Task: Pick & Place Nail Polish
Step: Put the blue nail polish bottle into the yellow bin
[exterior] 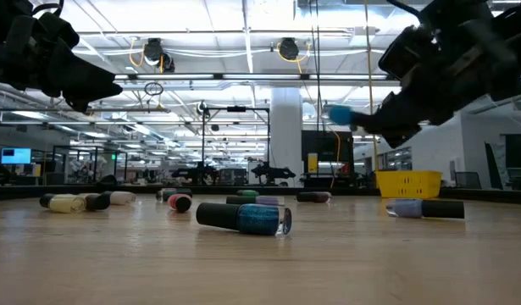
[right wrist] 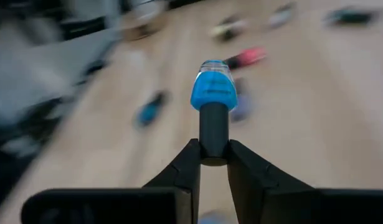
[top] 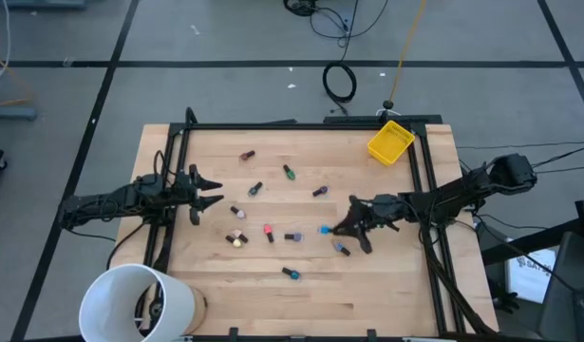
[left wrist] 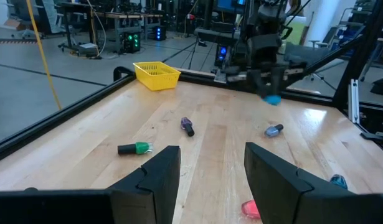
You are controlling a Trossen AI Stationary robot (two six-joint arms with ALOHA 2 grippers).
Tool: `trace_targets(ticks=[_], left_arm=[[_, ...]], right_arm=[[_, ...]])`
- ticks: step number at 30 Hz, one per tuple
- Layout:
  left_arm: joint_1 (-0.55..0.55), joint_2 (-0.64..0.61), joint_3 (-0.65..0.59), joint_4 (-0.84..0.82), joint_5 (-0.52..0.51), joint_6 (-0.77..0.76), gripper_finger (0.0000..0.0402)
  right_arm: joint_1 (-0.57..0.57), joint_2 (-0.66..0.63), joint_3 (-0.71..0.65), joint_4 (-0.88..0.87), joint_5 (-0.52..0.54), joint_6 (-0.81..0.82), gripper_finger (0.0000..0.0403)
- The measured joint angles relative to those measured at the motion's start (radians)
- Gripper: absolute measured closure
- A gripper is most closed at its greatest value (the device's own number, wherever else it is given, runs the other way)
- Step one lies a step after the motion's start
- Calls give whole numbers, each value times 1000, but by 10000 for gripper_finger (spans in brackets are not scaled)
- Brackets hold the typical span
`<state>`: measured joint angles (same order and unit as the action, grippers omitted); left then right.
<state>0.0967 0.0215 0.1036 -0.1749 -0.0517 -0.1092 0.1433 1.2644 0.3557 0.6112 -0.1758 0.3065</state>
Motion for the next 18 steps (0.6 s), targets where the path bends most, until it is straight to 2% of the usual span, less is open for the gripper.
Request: trace_targets(ticks=[3, 6, 13, 18], left_arm=[[0, 0, 0, 0, 0, 0, 224], [0, 0, 0, 0, 0, 0, 224], [0, 0, 0, 0, 0, 0, 224], [0, 0, 0, 0, 0, 0, 224]], right_arm=[[7, 0, 0, 47, -200, 26, 356], [20, 0, 0, 111, -335, 39, 356], [69, 0, 0, 276, -538, 53, 356], [125, 0, 0, 551, -642, 48, 356]])
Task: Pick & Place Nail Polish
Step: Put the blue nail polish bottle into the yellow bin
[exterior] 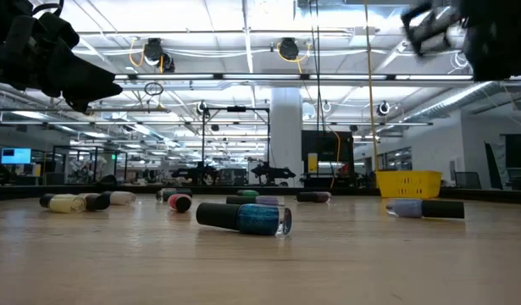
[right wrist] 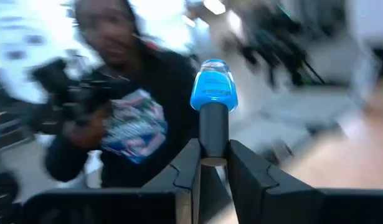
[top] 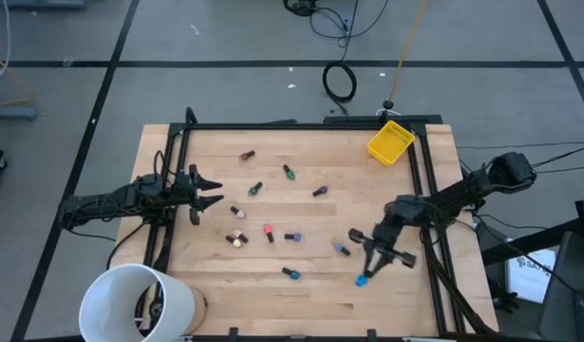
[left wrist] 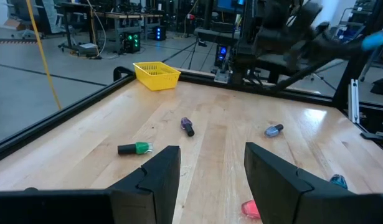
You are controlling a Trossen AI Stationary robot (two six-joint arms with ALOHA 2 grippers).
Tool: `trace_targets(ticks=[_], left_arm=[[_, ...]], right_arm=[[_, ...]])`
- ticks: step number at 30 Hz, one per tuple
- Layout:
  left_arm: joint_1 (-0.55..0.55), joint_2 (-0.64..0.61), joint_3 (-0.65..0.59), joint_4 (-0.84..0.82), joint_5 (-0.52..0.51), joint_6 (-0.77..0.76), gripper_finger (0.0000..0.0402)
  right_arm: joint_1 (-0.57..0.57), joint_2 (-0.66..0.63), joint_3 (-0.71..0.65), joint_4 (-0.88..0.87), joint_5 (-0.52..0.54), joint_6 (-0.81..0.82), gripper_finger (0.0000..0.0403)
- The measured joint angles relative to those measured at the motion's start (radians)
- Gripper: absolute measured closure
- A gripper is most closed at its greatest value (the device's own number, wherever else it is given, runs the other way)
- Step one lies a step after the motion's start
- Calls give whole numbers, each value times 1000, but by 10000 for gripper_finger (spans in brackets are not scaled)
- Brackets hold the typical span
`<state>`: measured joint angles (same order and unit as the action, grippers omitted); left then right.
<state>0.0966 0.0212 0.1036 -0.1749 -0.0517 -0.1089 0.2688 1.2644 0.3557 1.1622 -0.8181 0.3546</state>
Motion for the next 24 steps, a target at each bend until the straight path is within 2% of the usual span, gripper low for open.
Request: trace_targets(ticks=[3, 6, 7, 11, 21, 24], left_arm=[[0, 0, 0, 0, 0, 0, 224], [0, 0, 0, 0, 0, 0, 224], [0, 0, 0, 0, 0, 0, 224], [0, 0, 0, 0, 0, 0, 224], [0, 0, 0, 10, -2, 0, 224], [0, 0, 0, 10, -2, 0, 224]], right_arm=[[35, 0, 0, 196, -23, 0, 356], [73, 0, 0, 393, 3, -2, 356], [85, -4, 2, 408, 16, -10, 356], [138, -48, 9, 405, 89, -91, 356], [149, -58, 8, 331, 115, -115, 356], [134, -58, 8, 256, 122, -117, 356]])
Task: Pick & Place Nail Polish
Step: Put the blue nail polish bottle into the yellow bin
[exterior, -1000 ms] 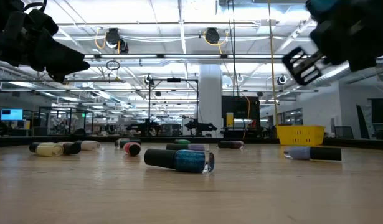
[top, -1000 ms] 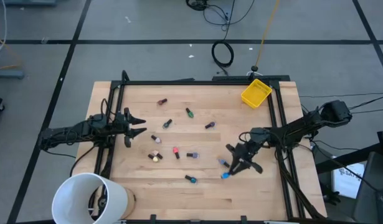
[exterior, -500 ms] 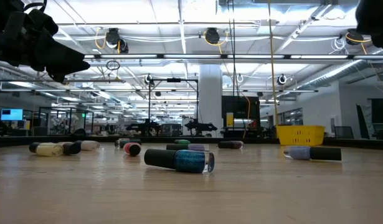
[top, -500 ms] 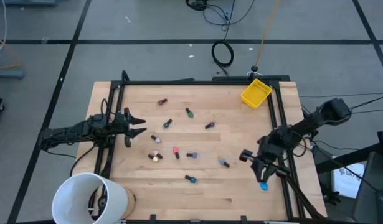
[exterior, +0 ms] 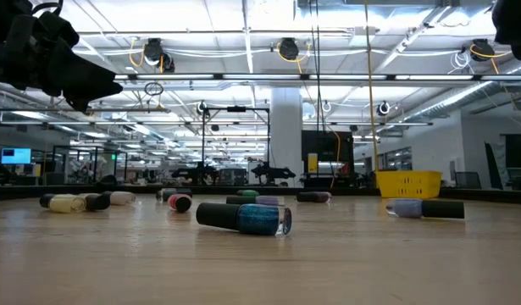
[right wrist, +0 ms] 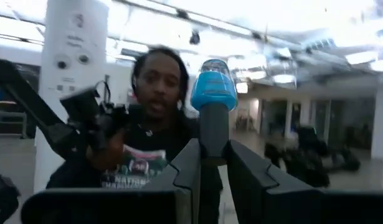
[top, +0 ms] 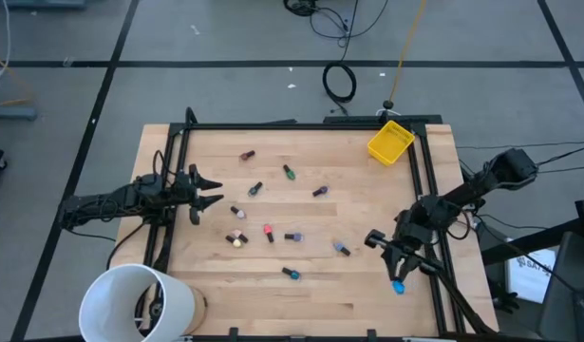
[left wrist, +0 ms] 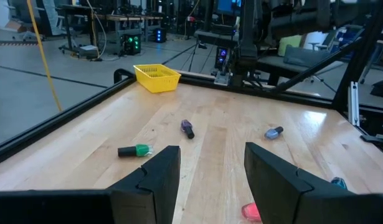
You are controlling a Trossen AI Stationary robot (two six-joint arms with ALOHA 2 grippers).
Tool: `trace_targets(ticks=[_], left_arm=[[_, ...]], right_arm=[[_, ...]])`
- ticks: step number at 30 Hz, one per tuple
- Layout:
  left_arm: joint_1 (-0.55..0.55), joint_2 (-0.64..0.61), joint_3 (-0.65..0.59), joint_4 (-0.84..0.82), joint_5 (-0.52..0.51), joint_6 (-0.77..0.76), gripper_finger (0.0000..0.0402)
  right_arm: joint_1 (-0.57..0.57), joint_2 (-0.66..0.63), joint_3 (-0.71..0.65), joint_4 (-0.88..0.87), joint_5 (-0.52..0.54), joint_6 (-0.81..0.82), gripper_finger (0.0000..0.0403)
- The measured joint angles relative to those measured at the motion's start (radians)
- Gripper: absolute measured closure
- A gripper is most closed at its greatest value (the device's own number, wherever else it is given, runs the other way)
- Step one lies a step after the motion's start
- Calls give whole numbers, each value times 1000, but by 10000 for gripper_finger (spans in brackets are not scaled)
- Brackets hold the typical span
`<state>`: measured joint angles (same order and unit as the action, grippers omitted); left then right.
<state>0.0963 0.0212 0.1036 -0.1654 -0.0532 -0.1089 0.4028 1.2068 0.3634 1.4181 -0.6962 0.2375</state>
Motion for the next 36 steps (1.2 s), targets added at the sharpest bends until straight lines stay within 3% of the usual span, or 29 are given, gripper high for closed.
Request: trace_targets(ticks=[6, 15, 26, 36], left_arm=[[0, 0, 0, 0, 0, 0, 224], [0, 0, 0, 0, 0, 0, 224], [0, 0, 0, 0, -1, 0, 224], [0, 0, 0, -1, -1, 0, 224]], right_arm=[[-40, 0, 0, -240, 153, -15, 356], [-114, 0, -1, -618, 576, -11, 356], [-165, 0, -1, -847, 959, 81, 356], [-263, -125, -1, -1103, 1008, 165, 356]])
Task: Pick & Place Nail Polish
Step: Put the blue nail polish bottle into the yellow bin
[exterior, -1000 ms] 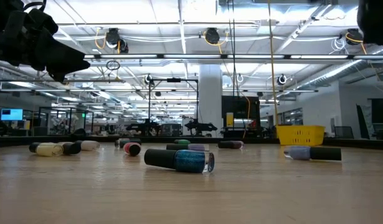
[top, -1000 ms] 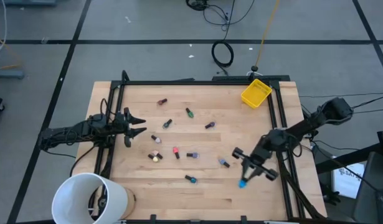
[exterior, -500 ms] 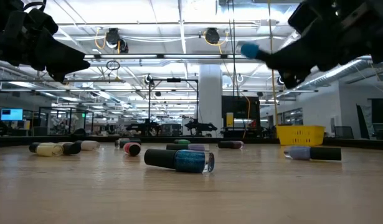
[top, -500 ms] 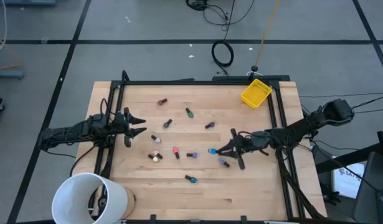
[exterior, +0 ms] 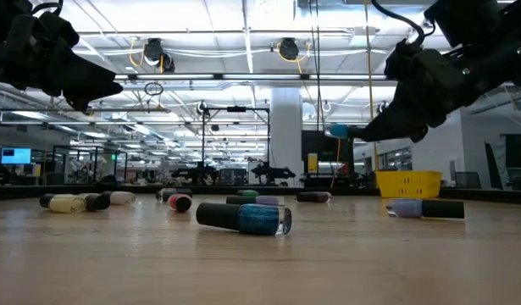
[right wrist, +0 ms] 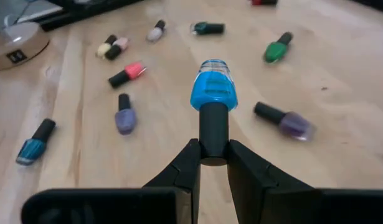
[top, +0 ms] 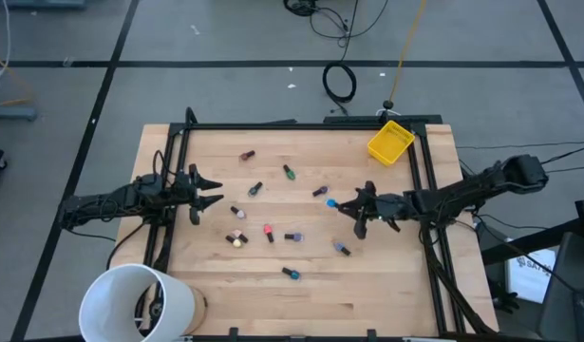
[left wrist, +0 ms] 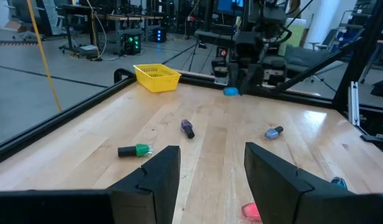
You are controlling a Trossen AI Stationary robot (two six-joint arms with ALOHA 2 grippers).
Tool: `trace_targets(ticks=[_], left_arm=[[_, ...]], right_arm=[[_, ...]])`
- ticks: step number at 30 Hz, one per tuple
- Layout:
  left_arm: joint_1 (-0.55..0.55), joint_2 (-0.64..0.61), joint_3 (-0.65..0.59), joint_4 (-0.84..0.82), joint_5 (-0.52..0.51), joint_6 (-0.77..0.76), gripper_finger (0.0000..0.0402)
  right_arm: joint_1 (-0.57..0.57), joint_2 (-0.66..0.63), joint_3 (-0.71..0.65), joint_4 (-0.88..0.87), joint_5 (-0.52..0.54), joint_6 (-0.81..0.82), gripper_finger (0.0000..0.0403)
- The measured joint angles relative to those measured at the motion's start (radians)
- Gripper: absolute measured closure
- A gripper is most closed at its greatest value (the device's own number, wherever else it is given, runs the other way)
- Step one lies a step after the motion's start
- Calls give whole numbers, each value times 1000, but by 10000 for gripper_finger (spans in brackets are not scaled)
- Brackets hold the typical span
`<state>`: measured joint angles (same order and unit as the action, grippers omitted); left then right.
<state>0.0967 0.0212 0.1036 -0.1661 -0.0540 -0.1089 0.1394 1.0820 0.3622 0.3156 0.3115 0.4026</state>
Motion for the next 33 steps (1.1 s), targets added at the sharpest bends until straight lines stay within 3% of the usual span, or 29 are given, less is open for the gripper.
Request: trace_targets(ticks=[11, 15, 22, 33], left_arm=[[0, 0, 0, 0, 0, 0, 224], [0, 0, 0, 0, 0, 0, 224], [0, 0, 0, 0, 0, 0, 224], [0, 0, 0, 0, 0, 0, 224]], right_arm=[[-173, -303, 0, -300, 7, -40, 356], [-251, -373, 0, -403, 60, -52, 356], [-393, -410, 0, -523, 111, -57, 356], [-611, -410, 0, -554, 107, -136, 356]])
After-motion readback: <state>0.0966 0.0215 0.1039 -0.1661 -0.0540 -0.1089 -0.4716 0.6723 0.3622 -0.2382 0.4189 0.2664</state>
